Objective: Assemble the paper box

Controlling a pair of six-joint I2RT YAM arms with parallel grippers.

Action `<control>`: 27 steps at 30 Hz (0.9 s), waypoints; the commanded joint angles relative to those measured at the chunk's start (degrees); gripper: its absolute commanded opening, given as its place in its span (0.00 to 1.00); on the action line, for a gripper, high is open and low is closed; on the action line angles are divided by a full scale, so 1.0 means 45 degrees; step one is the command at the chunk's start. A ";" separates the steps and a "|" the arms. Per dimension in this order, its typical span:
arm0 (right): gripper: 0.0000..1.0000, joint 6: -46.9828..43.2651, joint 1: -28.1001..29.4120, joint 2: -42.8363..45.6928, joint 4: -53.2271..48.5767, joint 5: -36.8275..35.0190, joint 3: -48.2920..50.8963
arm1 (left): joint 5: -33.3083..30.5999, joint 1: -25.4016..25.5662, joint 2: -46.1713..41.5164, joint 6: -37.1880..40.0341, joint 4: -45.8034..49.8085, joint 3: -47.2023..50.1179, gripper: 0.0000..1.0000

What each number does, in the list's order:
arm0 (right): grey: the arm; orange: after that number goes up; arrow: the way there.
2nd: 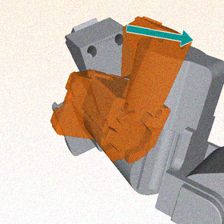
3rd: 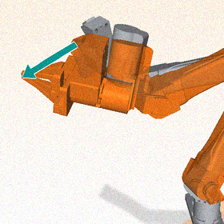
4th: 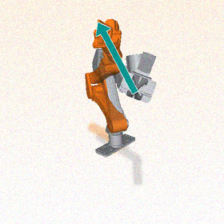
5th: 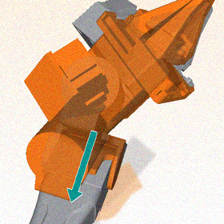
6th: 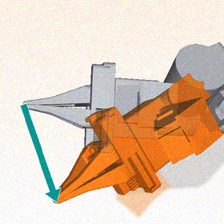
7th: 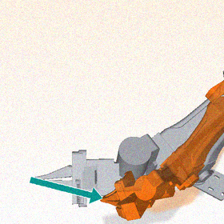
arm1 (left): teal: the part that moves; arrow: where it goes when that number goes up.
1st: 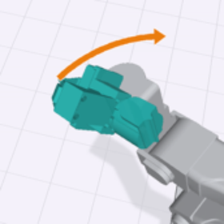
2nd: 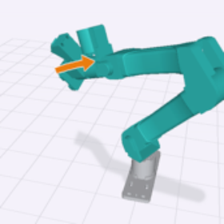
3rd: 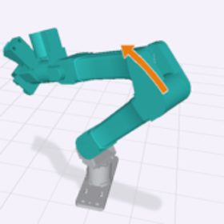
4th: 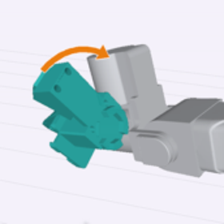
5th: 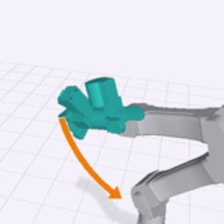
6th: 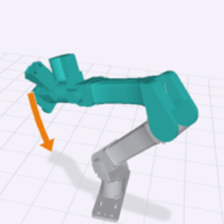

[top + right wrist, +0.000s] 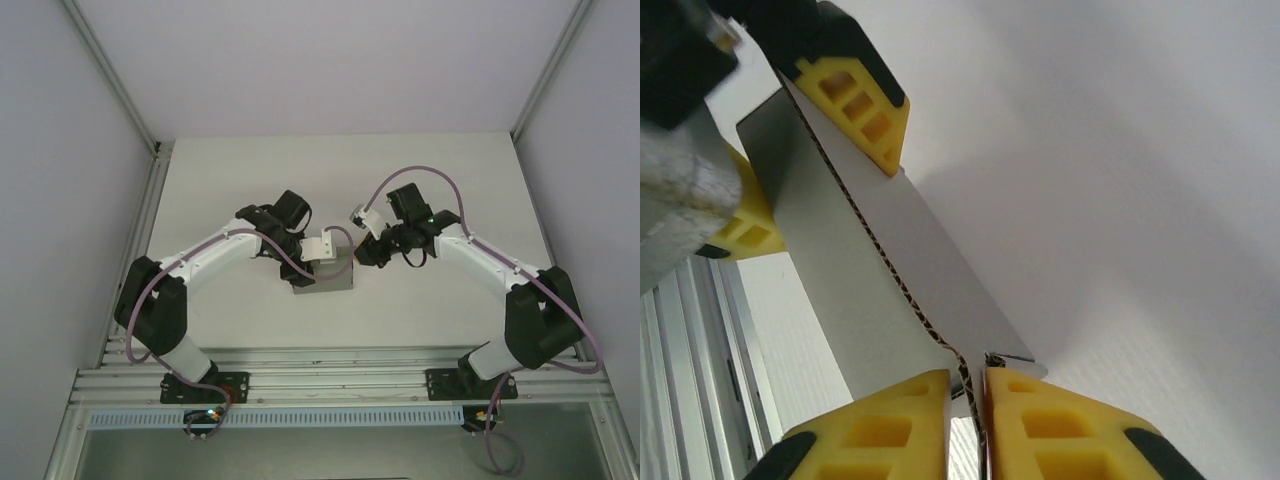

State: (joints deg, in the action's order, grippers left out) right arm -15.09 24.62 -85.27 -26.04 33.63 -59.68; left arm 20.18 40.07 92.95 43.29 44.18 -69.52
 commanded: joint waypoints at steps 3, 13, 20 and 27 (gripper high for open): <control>0.00 0.1381 0.0726 0.0012 -0.0150 -0.1983 -0.0326 | -0.0116 -0.0038 0.0086 -0.0593 -0.0831 0.0107 0.49; 0.00 0.5469 0.1622 0.0961 0.1006 -0.5460 0.0329 | -0.0911 0.0195 0.0332 -0.1250 -0.1323 0.0076 0.49; 0.00 0.8784 0.2756 0.1089 0.1969 -0.7829 0.1043 | -0.0813 0.0310 0.0448 -0.1987 -0.2060 0.0077 0.49; 0.00 1.0104 0.3919 0.0958 0.4532 -1.0582 0.2423 | -0.0814 0.0409 0.0829 -0.2335 -0.2165 -0.0264 0.49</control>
State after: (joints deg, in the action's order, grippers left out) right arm 25.54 40.64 -80.93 -10.28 -8.49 -50.72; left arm 16.25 41.50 95.77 35.16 37.69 -69.01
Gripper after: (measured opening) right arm 0.047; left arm 0.495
